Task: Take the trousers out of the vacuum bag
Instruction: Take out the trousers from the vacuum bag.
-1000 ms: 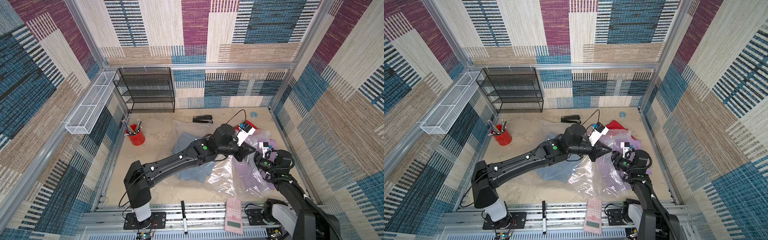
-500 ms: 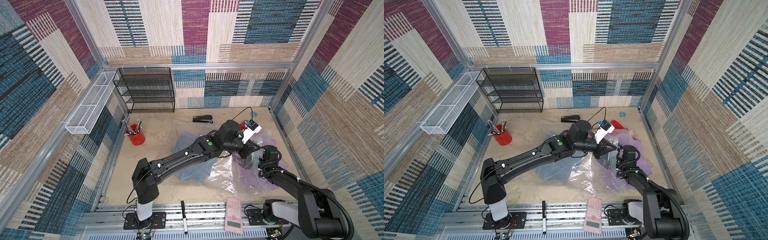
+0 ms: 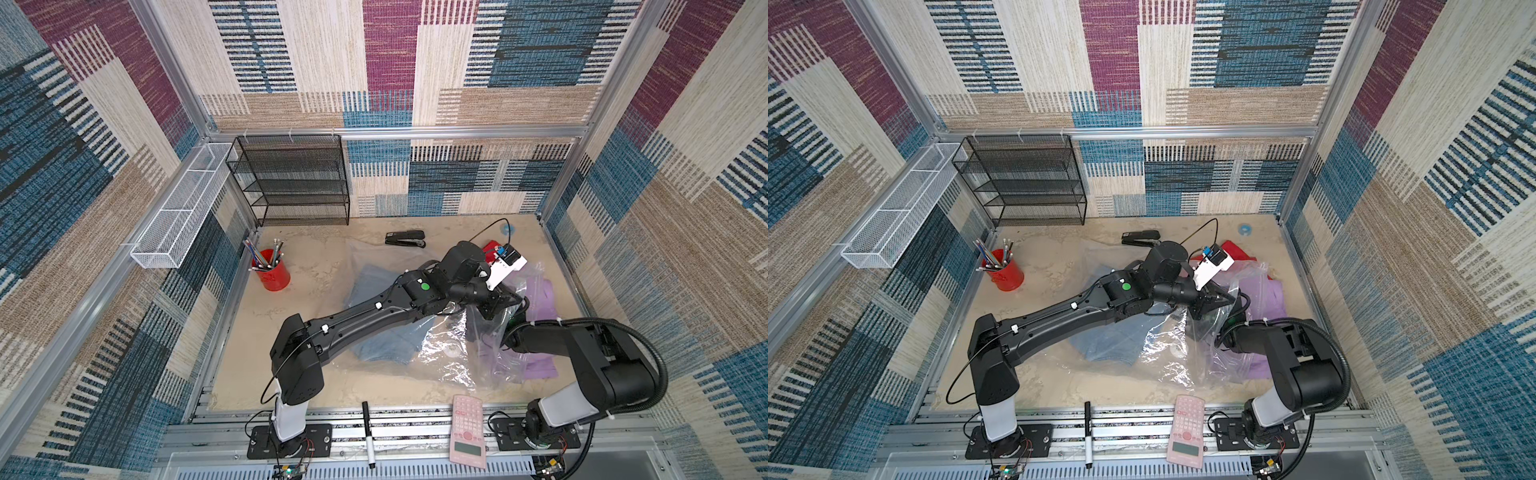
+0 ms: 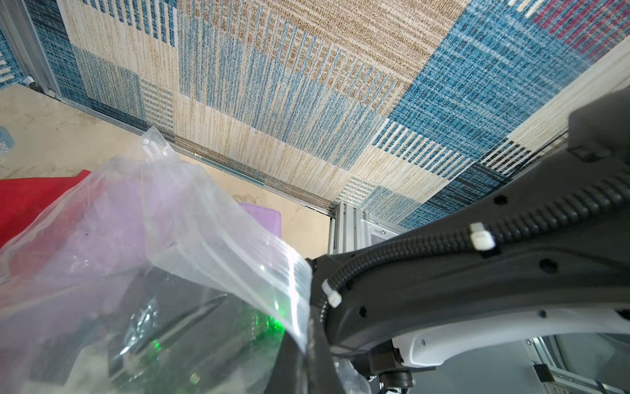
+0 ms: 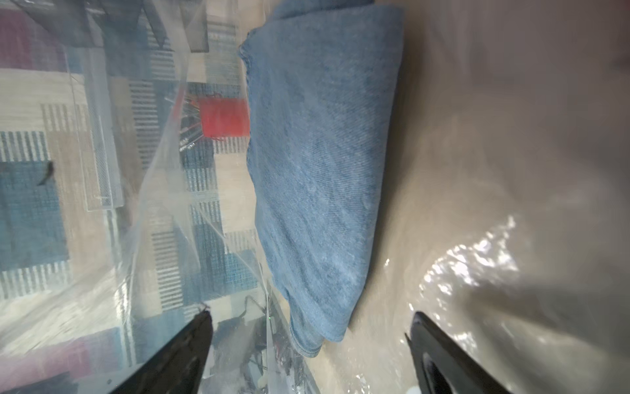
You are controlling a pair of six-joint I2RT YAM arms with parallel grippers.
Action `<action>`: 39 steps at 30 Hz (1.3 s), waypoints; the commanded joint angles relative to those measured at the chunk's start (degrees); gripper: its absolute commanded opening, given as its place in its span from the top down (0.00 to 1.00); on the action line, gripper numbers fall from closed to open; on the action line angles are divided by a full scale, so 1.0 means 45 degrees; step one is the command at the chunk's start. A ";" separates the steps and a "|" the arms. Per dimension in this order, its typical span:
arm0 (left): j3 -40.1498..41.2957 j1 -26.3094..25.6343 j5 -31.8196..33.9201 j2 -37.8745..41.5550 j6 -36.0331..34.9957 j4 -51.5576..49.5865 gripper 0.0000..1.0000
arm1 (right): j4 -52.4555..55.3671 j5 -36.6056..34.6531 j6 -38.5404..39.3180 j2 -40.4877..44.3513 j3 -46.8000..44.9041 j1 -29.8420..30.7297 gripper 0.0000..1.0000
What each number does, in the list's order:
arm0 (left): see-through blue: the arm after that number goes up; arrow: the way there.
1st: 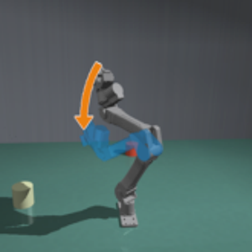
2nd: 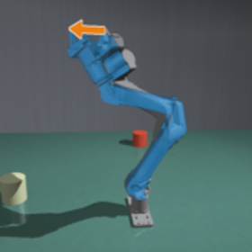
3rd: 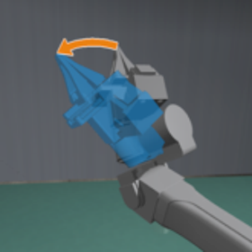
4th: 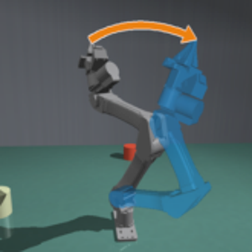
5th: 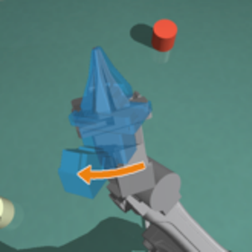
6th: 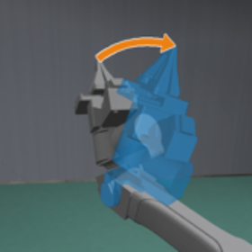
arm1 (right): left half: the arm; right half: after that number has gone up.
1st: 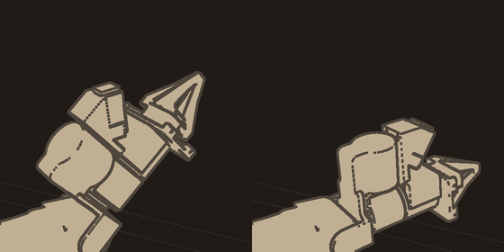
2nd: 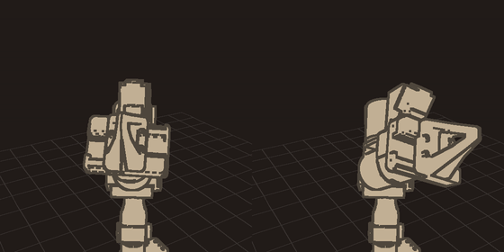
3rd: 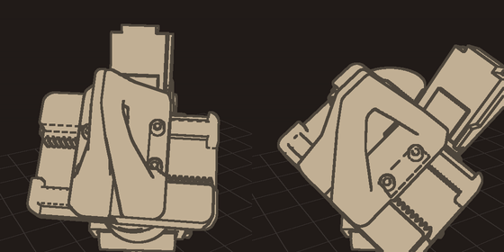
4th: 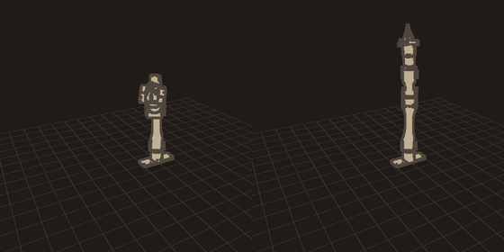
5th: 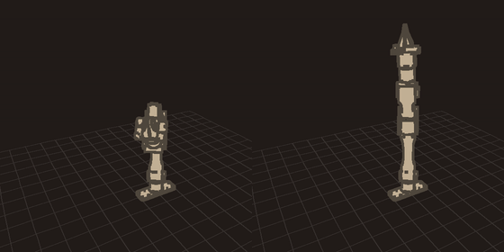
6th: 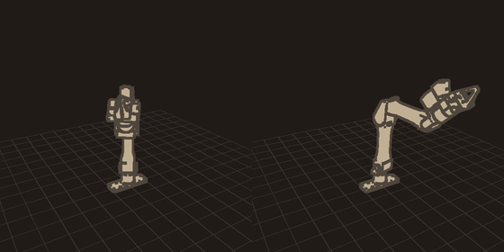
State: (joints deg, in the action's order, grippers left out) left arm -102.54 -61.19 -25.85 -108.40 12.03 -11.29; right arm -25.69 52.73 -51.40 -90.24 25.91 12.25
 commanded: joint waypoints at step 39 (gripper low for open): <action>0.0155 0.0157 0.0250 0.0005 -0.0013 0.0525 1.00 | -1.5749 -0.0449 -0.6005 -0.7330 0.1237 0.2600 0.11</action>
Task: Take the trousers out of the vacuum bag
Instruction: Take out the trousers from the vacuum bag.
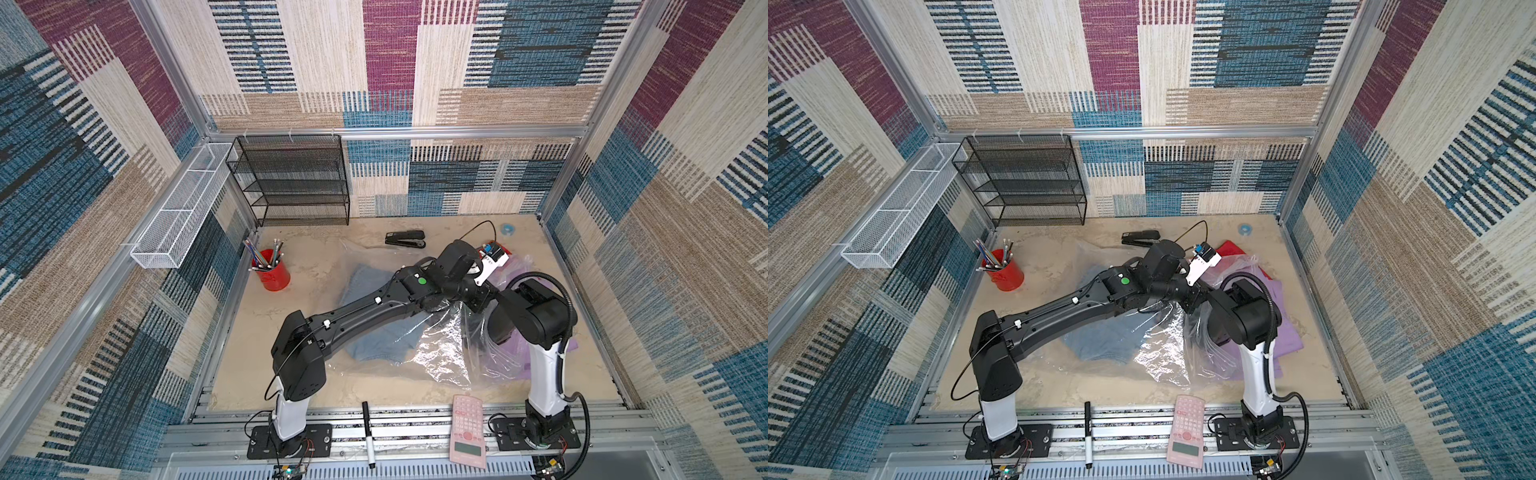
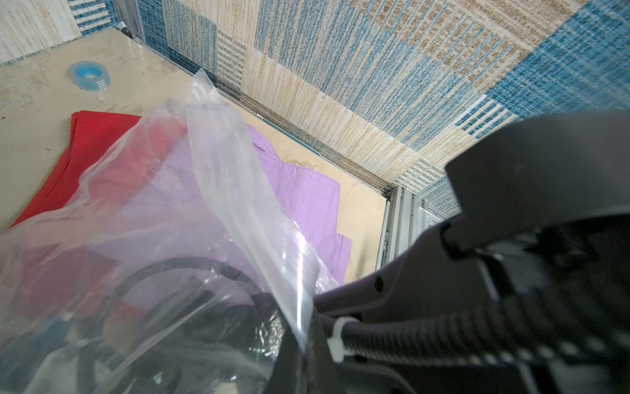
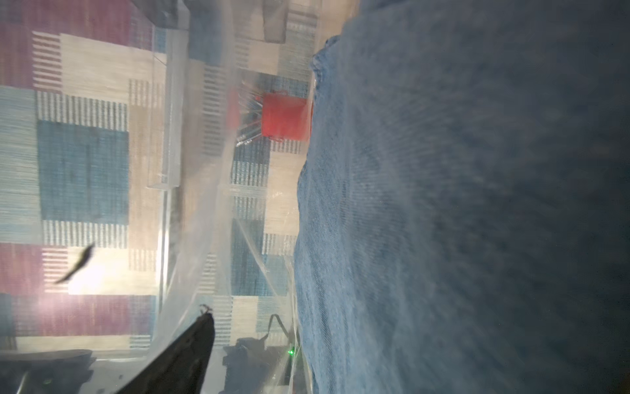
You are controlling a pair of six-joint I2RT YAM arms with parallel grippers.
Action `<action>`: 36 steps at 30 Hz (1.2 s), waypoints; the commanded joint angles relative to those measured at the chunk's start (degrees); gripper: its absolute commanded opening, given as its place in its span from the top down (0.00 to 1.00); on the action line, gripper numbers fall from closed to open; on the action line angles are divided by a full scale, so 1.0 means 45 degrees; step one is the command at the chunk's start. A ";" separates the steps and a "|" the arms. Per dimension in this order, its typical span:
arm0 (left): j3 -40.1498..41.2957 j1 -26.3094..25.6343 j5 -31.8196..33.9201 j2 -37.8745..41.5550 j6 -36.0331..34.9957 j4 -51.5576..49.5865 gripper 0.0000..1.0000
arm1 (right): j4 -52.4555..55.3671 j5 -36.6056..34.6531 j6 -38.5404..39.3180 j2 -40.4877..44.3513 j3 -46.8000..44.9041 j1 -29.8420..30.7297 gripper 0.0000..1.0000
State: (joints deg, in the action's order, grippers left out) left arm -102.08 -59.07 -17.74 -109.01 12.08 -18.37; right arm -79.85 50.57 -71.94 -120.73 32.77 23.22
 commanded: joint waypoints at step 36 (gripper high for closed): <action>-0.0822 -0.0174 -0.1397 0.0611 -0.0252 0.1621 1.00 | -0.0520 -0.1642 0.2632 0.1657 -0.0685 0.1161 0.05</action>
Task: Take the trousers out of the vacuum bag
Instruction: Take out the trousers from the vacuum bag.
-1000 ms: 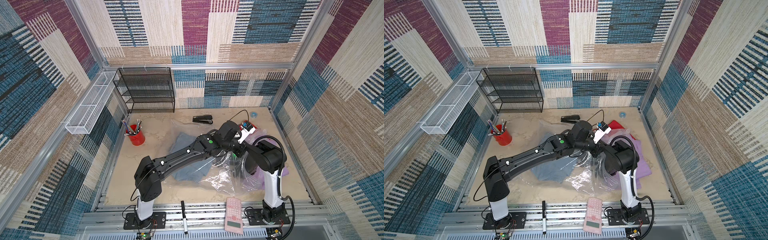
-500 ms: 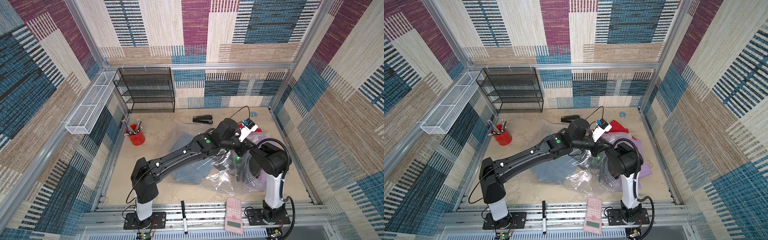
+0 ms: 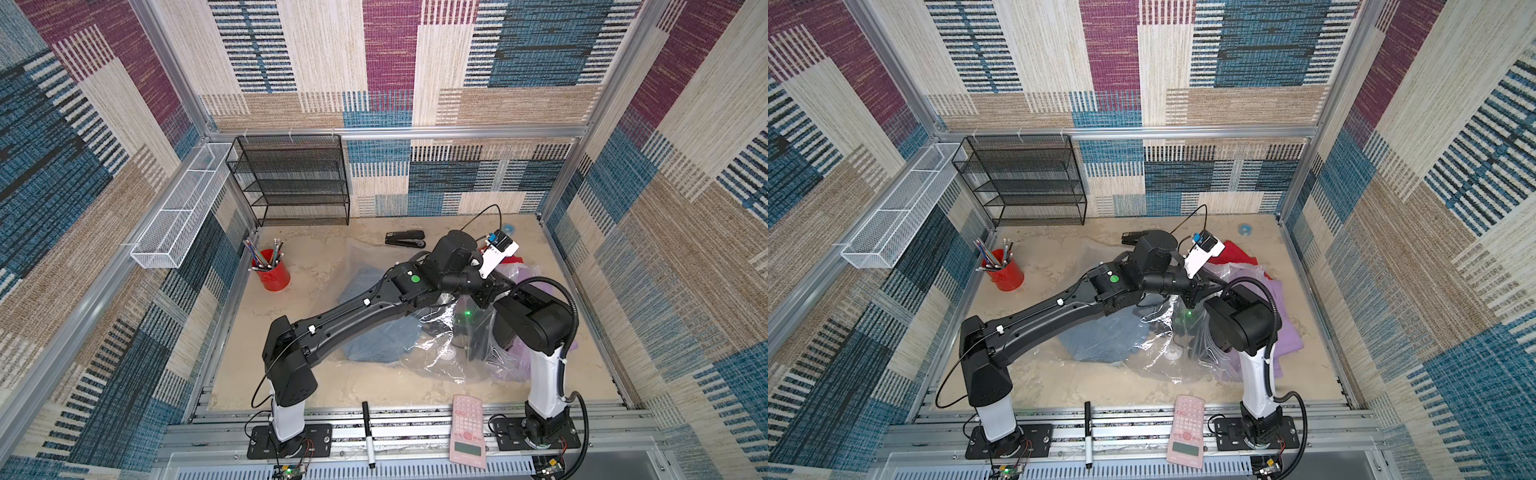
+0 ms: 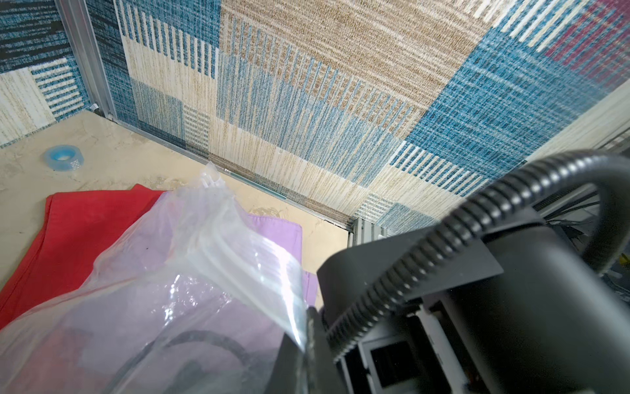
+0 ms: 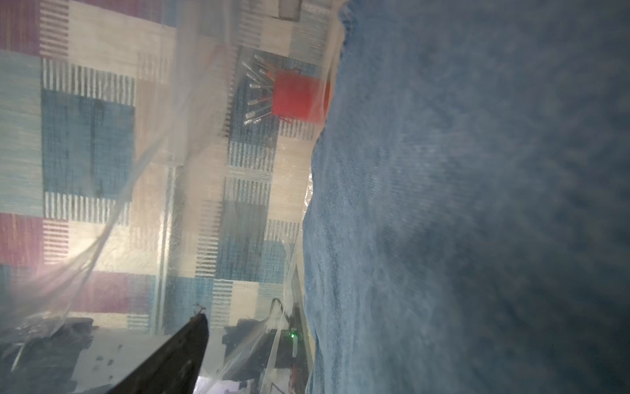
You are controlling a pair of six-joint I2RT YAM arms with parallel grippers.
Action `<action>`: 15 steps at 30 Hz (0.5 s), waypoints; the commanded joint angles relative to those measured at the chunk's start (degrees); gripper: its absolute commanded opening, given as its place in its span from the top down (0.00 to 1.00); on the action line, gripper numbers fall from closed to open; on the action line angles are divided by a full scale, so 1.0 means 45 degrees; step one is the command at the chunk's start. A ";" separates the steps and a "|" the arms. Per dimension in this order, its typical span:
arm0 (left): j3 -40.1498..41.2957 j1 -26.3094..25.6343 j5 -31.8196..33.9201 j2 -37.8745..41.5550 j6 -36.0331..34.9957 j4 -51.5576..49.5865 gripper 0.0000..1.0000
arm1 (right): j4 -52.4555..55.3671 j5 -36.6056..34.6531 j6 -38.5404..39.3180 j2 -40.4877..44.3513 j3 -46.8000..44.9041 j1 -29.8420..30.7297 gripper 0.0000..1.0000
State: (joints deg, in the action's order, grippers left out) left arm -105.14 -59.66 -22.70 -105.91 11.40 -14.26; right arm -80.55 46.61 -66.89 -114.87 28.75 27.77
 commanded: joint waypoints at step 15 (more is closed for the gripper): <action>-0.0341 -0.0042 -0.0249 0.0000 -0.0128 0.0631 1.00 | -0.1003 -0.1515 0.0768 -0.0615 0.0522 0.0216 0.12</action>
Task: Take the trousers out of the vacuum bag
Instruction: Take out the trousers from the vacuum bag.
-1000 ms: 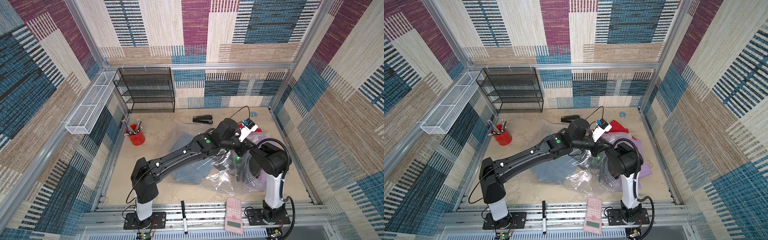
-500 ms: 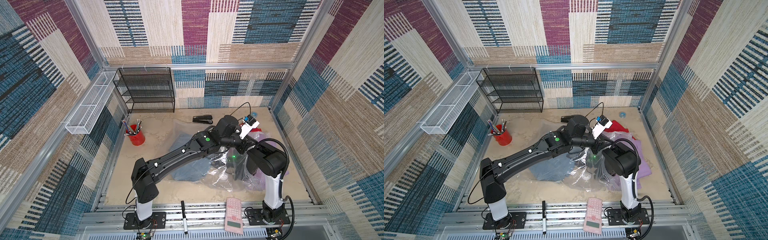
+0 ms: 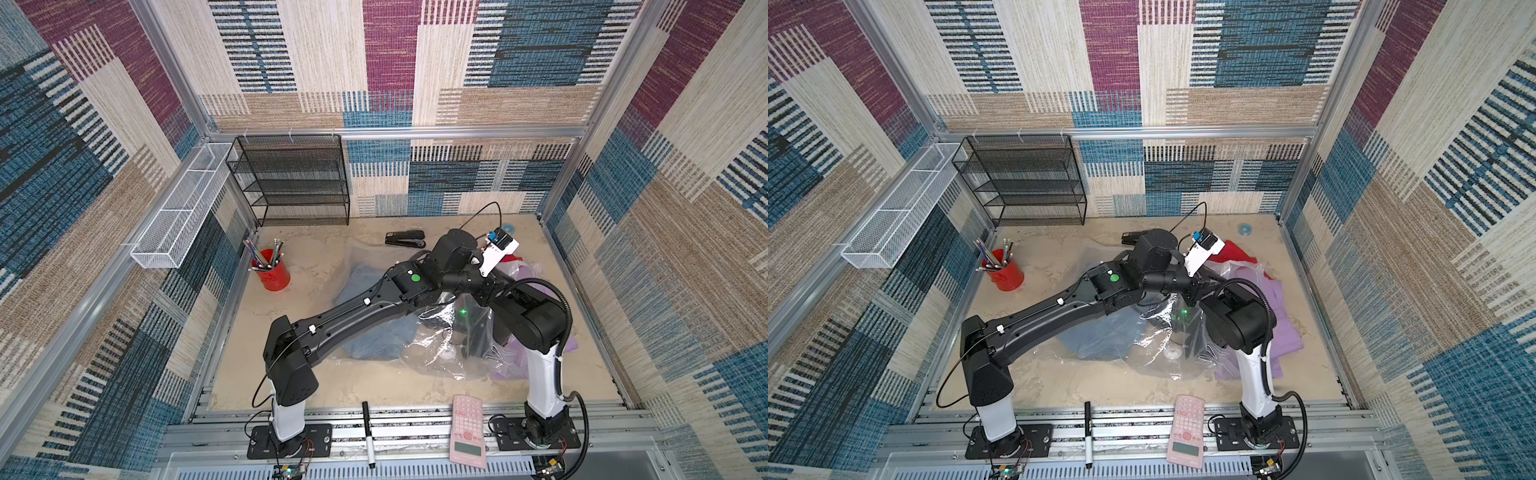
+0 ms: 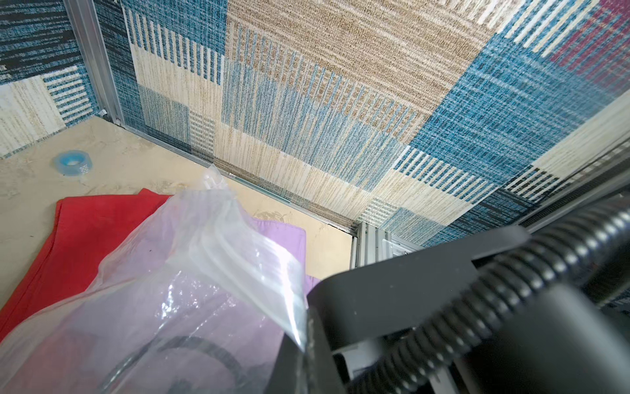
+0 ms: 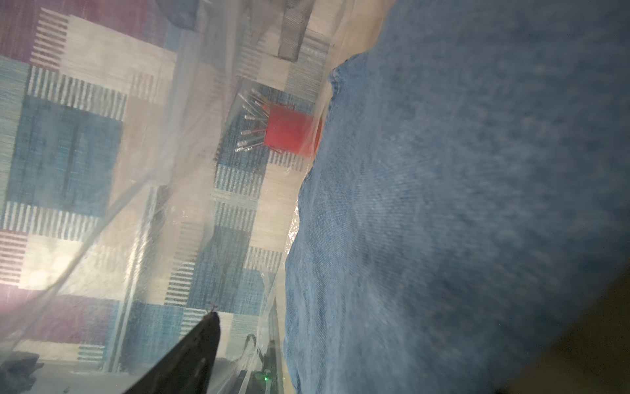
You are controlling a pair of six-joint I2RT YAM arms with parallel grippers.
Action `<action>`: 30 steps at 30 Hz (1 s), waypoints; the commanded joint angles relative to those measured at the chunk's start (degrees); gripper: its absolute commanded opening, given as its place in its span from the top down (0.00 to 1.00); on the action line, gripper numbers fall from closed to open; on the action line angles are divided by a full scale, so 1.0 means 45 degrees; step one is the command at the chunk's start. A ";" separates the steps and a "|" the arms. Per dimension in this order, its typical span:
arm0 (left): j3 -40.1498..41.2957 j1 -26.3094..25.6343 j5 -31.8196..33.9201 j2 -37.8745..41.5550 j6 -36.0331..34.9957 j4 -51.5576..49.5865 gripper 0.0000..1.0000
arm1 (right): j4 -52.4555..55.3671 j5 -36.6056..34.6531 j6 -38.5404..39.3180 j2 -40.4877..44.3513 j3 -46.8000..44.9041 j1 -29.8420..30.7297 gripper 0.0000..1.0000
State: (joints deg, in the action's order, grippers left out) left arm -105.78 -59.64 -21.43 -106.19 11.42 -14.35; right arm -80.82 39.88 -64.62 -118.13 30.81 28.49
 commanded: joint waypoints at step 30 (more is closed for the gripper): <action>-0.0531 -0.0213 -0.0533 0.0126 -0.0298 0.0348 1.00 | -0.5255 0.0134 0.0137 -0.0185 0.0309 0.0182 0.12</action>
State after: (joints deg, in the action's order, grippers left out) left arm -107.79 -60.10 -21.32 -105.95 11.18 -14.79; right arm -81.60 40.69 -65.43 -119.42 31.20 29.23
